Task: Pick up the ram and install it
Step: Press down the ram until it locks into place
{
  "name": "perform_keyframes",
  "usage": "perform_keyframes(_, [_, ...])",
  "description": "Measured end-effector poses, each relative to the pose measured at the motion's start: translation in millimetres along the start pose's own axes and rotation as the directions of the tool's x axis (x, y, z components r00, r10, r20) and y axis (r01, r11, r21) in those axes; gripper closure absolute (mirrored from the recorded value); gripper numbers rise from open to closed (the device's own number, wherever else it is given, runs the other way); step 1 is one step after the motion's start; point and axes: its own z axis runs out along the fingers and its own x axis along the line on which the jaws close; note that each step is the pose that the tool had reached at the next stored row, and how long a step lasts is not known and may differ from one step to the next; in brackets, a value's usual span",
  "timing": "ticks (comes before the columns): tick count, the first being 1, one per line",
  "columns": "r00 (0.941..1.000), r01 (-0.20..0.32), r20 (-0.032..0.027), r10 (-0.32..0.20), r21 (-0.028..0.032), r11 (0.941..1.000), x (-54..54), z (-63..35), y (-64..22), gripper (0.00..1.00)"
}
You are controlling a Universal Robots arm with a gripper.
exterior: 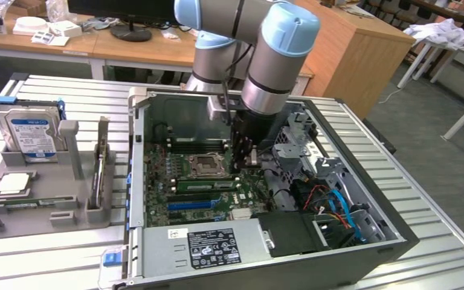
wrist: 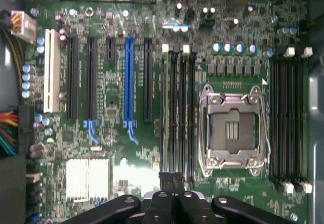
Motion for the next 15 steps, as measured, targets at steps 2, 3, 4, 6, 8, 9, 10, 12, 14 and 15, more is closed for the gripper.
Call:
perform_keyframes(2, [1.0,0.0,-0.0002,0.0,0.0002,1.0,0.1,0.1,5.4,0.89])
perform_keyframes(3, [1.0,0.0,-0.0001,0.0,0.0005,1.0,0.1,0.2,8.3,0.89])
perform_keyframes(4, [1.0,0.0,-0.0001,0.0,0.0006,1.0,0.1,0.3,11.3,0.89])
perform_keyframes(6, [1.0,0.0,-0.0002,0.0,0.0011,1.0,0.2,0.4,17.6,0.89])
perform_keyframes(8, [1.0,0.0,-0.0001,0.0,0.0015,1.0,0.2,0.6,23.7,0.89])
perform_keyframes(9, [1.0,0.0,-0.0001,0.0,0.0018,1.0,0.2,0.7,26.8,0.89])
perform_keyframes(10, [1.0,0.0,-0.0002,0.0,0.0019,1.0,0.3,0.7,30.1,0.89])
perform_keyframes(12, [1.0,0.0,-0.0002,0.0,0.0023,1.0,0.3,0.9,35.9,0.89])
perform_keyframes(14, [1.0,0.0,-0.0002,0.0,0.0026,1.0,0.3,1.1,41.5,0.89])
perform_keyframes(15, [1.0,0.0,-0.0001,0.0,0.0026,1.0,0.3,1.1,44.2,0.89])
